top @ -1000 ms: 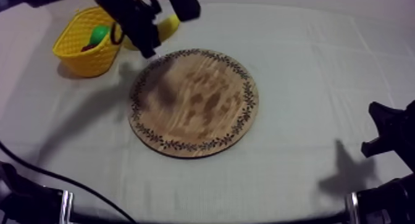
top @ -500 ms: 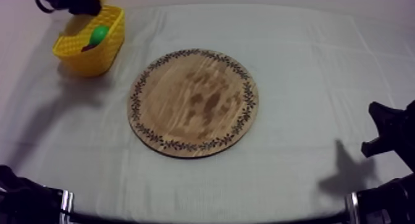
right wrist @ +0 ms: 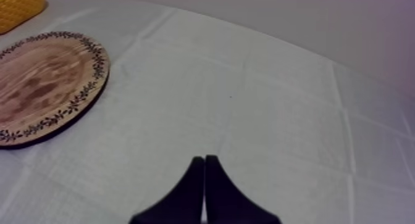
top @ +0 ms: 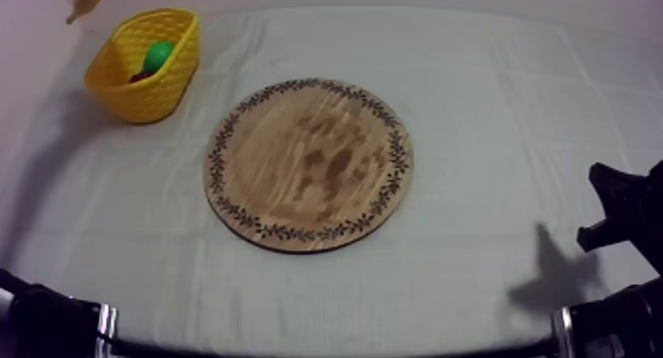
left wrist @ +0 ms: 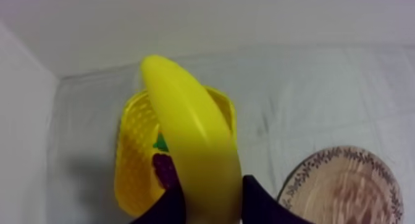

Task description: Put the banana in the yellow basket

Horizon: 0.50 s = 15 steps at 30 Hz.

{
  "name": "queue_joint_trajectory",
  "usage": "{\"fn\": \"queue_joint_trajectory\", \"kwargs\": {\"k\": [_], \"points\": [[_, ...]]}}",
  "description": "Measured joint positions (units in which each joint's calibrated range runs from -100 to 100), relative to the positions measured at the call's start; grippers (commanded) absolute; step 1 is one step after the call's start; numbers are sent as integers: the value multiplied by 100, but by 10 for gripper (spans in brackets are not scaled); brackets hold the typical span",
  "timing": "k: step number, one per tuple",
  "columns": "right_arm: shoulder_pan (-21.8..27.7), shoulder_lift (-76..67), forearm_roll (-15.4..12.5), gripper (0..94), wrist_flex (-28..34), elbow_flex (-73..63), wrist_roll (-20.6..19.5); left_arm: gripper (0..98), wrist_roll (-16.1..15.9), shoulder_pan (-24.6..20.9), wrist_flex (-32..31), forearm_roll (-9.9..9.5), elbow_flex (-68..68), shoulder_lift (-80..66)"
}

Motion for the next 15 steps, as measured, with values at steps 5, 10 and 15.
{"fn": "queue_joint_trajectory", "kwargs": {"k": [5,10,15], "points": [[0,0,0,3,0,0,0,270,47,-197,-234,-6,-384,569],[0,0,0,3,0,0,0,272,44,-311,-524,-29,-430,1197],[0,0,0,3,0,0,0,272,18,-325,-799,-72,-162,1643]]}}
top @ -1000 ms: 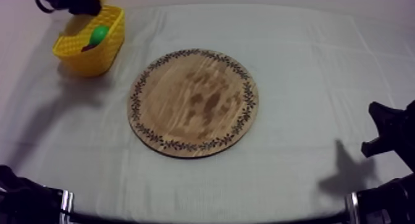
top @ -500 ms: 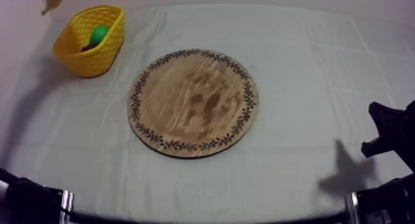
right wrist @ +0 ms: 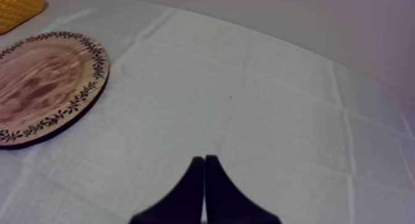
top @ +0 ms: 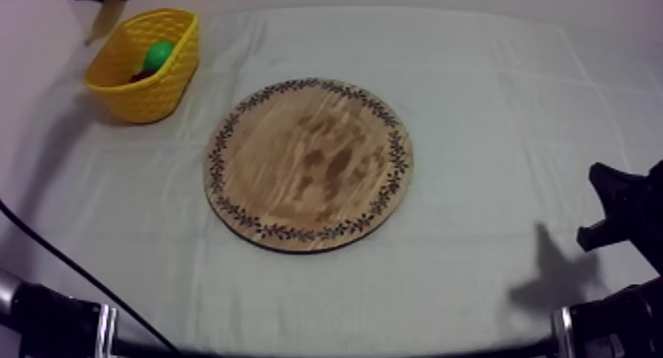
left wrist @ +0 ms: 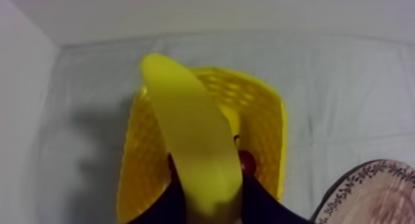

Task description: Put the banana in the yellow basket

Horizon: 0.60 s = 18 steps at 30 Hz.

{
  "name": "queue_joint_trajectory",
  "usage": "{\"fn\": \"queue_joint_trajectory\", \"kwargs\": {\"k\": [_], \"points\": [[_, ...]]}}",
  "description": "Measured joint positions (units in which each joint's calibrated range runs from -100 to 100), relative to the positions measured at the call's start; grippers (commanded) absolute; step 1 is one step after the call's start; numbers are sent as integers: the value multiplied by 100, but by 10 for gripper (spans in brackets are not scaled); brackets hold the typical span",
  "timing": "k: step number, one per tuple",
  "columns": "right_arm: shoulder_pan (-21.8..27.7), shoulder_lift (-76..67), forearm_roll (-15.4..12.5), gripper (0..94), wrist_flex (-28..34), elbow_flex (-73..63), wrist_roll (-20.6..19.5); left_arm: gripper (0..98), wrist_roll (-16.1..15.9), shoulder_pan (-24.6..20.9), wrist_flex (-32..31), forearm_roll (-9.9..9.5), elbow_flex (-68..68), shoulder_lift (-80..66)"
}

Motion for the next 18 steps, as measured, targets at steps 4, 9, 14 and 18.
{"fn": "queue_joint_trajectory", "kwargs": {"k": [4,9,14,18], "points": [[0,0,0,3,0,0,0,263,15,-9,-188,-42,315,266],[0,0,0,3,0,0,0,255,18,-68,-401,-62,561,499],[0,0,0,3,0,0,0,255,5,-102,-565,-66,551,655],[0,0,0,3,0,0,0,261,-13,-110,-608,-58,437,751]]}}
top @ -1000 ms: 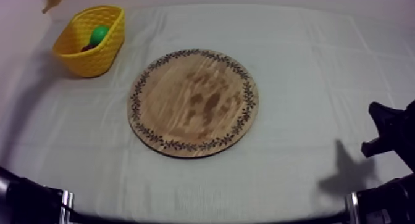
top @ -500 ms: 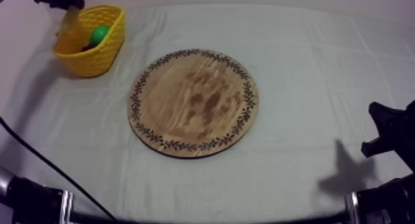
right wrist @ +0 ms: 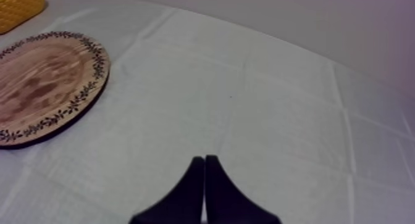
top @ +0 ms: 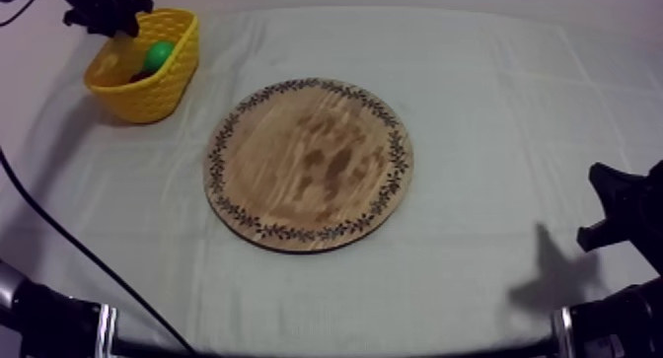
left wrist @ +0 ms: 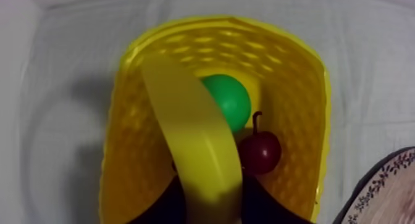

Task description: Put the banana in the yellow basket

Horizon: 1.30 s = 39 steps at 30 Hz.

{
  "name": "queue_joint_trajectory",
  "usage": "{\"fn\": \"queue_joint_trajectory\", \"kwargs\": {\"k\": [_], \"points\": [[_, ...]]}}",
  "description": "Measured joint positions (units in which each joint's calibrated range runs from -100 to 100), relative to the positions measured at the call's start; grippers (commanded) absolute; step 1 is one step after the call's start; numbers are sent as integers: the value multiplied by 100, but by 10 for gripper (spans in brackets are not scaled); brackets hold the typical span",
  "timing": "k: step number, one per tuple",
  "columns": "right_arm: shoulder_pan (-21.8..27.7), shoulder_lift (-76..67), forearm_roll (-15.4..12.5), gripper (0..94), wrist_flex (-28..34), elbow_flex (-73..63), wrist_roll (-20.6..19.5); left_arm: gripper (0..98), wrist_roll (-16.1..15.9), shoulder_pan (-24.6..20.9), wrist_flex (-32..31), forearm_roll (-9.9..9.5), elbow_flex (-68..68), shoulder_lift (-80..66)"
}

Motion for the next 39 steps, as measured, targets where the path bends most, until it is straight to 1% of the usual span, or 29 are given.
{"fn": "queue_joint_trajectory", "kwargs": {"k": [2,4,6,9,11,13,16,17,19,22,27,30,32,35,36,39], "points": [[0,0,0,3,0,0,0,277,-12,-4,-8,6,-35,34],[0,0,0,3,0,0,0,315,-2,-6,-34,7,-54,68],[0,0,0,3,0,0,0,395,34,-8,-79,12,-59,93],[0,0,0,3,0,0,0,548,80,-17,-121,19,-26,110],[0,0,0,3,0,0,0,620,115,-10,-143,18,30,115],[0,0,0,3,0,0,0,659,135,6,-143,24,67,115],[0,0,0,3,0,0,0,674,155,22,-166,50,76,80],[0,0,0,3,0,0,0,667,152,32,-168,57,76,64],[0,0,0,3,0,0,0,613,149,48,-177,70,68,39],[0,0,0,3,0,0,0,479,163,60,-198,78,47,-36],[0,0,0,3,0,0,0,347,98,23,-346,118,164,-277],[0,0,0,3,0,0,0,233,61,-36,-415,159,275,-522],[0,0,0,3,0,0,0,167,-19,-83,-400,206,359,-716],[0,0,0,3,0,0,0,112,-144,-149,-334,279,484,-1023],[0,0,0,3,0,0,0,102,-184,-170,-274,327,537,-1144],[0,0,0,3,0,0,0,85,-312,-205,-84,382,703,-1518]]}}
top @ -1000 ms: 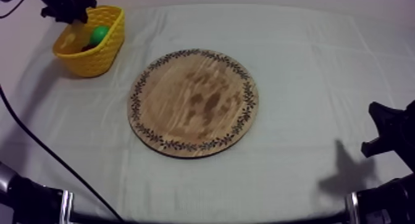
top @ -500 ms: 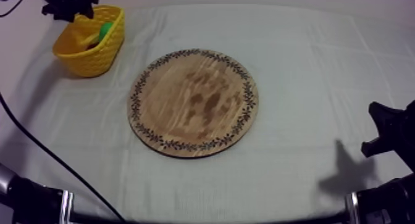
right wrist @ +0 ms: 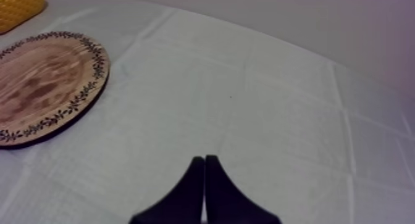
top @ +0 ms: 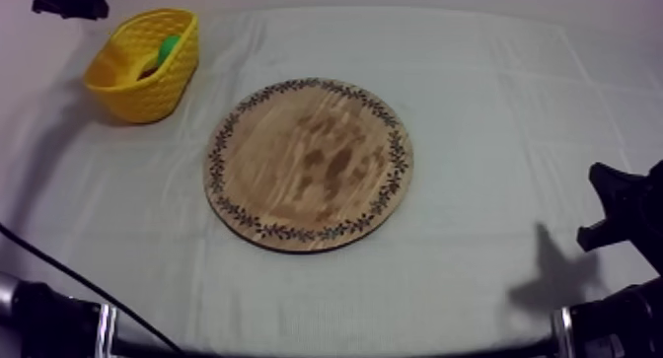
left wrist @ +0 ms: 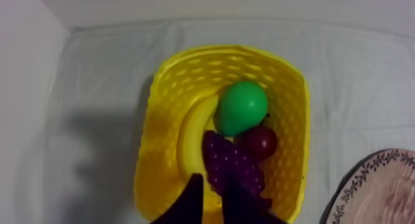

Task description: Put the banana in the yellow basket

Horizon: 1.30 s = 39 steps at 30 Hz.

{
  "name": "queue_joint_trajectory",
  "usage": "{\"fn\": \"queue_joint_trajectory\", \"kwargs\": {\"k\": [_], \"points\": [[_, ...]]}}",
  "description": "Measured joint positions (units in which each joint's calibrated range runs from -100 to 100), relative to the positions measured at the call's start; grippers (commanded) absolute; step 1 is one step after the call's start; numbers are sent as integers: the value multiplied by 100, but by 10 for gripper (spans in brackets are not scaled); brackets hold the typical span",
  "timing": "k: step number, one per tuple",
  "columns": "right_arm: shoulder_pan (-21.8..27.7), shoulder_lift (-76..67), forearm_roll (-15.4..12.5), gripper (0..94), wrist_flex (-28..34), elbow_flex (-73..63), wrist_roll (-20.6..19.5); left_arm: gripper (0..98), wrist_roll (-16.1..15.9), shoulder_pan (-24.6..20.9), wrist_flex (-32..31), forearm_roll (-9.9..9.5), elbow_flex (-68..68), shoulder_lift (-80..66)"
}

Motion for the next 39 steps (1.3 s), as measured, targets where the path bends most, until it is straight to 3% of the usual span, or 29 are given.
{"fn": "queue_joint_trajectory", "kwargs": {"k": [9,15,22,31,39], "points": [[0,0,0,3,-11,0,0,21,-309,-46,206,72,899,-1452],[0,0,0,3,-2,0,0,5,-261,-53,107,105,1850,-2738],[0,0,0,3,-2,0,0,0,-269,-14,-309,115,3178,-4361],[0,0,0,3,-2,0,0,0,10,68,-925,-96,4894,-6384],[0,0,0,3,-2,0,0,0,90,37,-1613,-139,6516,-8144]]}}
